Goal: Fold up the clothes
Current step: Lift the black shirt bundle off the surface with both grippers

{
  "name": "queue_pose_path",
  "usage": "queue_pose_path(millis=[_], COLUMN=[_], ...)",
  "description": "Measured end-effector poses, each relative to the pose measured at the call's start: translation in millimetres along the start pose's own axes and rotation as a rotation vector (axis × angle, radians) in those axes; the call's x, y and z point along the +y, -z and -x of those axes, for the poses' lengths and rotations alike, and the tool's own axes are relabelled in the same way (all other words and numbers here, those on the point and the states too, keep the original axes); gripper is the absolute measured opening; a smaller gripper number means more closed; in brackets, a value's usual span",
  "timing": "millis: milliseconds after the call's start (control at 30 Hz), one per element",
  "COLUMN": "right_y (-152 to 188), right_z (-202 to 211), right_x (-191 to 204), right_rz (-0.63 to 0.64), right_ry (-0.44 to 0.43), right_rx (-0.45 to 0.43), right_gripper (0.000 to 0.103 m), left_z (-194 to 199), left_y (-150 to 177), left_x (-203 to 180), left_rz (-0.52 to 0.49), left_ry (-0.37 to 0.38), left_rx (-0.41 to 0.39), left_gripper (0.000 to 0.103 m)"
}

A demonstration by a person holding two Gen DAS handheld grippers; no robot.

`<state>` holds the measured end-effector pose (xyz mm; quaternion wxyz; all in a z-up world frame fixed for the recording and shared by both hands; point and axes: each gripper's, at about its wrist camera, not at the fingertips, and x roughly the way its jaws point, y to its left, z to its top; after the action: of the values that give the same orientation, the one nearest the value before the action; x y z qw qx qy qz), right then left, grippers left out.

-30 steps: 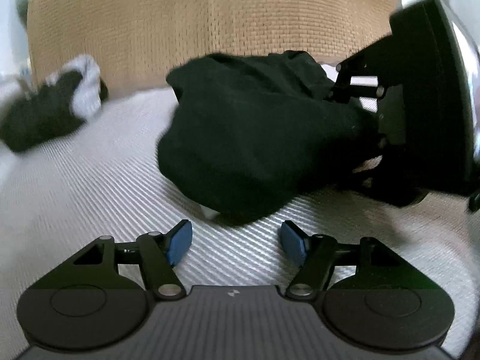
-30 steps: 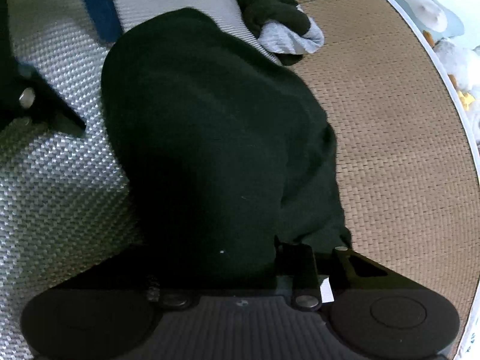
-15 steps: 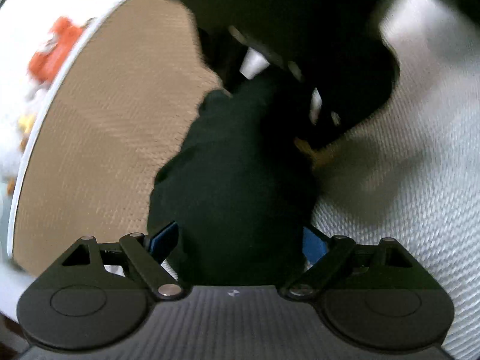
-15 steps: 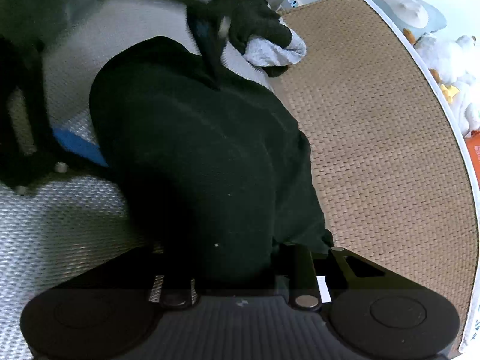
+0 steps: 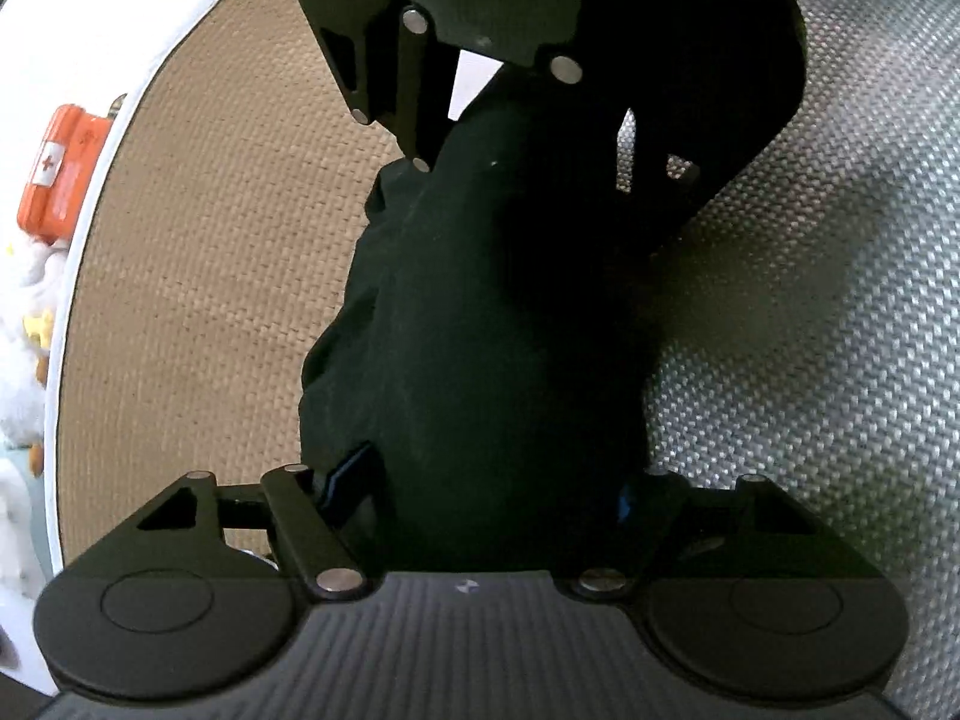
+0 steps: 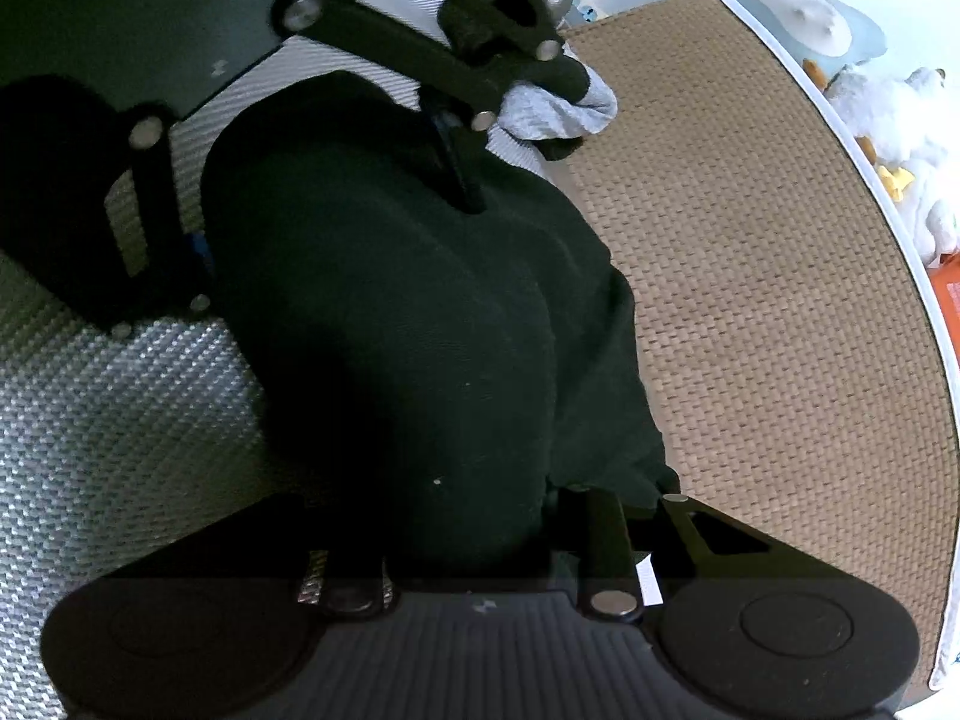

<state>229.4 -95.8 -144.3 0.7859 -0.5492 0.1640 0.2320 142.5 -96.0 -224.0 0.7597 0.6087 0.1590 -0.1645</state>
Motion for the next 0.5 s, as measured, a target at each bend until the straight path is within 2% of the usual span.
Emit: queue_pose_path(millis=[133, 200, 267, 333, 500], right_y=[3, 5, 8, 12, 14], right_z=[-1, -2, -2, -6, -20], right_x=[5, 10, 15, 15, 9], right_rz=[0.032, 0.06, 0.08, 0.059, 0.016], right_ry=[0.026, 0.044, 0.069, 0.079, 0.086], right_rx=[0.0, 0.004, 0.003, 0.019, 0.056], right_gripper=[0.036, 0.041, 0.051, 0.054, 0.052], left_z=[-4, -3, -1, 2, 3], left_y=[-4, -3, -2, -2, -2], left_x=[-5, -4, -5, -7, -8], left_rz=[-0.026, -0.034, -0.039, -0.046, -0.046], left_ry=[0.018, 0.025, 0.033, 0.039, 0.043], left_rx=[-0.002, -0.002, -0.003, -0.005, -0.002], left_gripper=[0.075, 0.073, 0.068, 0.065, 0.062])
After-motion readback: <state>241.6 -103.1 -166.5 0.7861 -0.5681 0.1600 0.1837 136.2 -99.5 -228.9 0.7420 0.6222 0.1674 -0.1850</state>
